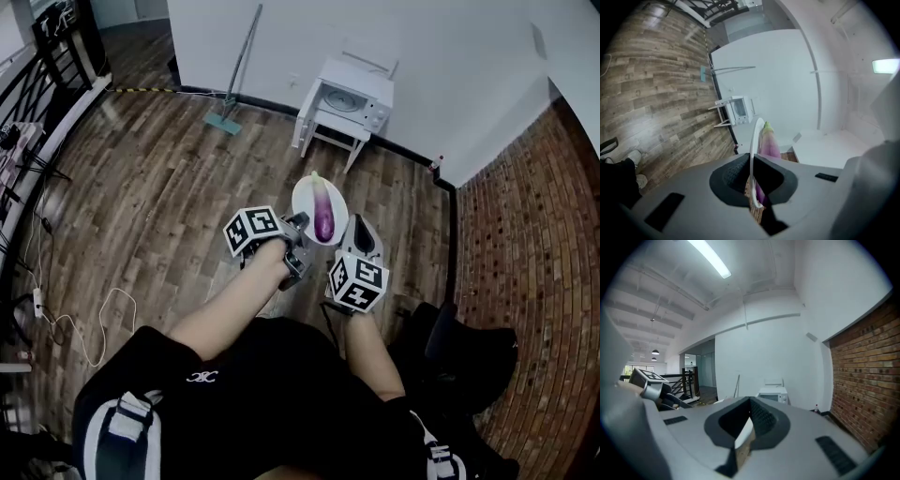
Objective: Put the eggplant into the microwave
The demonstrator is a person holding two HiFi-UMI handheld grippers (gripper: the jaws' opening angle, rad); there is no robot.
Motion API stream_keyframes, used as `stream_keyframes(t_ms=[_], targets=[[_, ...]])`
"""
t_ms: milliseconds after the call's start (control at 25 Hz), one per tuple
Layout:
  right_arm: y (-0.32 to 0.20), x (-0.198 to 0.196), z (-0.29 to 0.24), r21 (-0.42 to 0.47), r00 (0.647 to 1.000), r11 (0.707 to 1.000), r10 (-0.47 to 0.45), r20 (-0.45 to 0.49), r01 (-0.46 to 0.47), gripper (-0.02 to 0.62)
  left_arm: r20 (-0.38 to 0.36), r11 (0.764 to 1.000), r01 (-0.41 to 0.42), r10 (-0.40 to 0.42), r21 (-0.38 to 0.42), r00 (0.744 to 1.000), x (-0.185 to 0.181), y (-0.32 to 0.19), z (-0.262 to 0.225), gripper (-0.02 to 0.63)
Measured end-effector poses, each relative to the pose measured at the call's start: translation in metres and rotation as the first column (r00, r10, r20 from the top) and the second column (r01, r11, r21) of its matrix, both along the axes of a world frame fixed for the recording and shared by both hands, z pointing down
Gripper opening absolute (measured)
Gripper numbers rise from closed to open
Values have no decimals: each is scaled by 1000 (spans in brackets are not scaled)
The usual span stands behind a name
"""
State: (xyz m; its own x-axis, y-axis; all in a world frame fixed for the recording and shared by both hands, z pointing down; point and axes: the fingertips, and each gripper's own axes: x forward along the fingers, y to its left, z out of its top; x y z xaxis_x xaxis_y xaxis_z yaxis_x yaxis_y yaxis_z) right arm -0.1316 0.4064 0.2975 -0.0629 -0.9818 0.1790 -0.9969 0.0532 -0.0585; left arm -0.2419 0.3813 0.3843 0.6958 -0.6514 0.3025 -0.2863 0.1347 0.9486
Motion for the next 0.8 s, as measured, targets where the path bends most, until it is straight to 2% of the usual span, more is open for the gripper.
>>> stream_keyframes(t_ms=[200, 400, 800], targets=[[-15, -4, 11, -26, 1000, 999, 30, -1, -30, 14, -13, 1000, -18, 18, 5, 1000, -6, -23, 6, 14], [-23, -3, 23, -53, 999, 998, 38, 8, -37, 14, -4, 999, -38, 38, -31, 999, -7, -36, 24, 14], [-108, 22, 36, -59, 995, 997, 45, 86, -40, 14, 27, 997, -57, 59, -55, 998, 18, -106, 42, 14]])
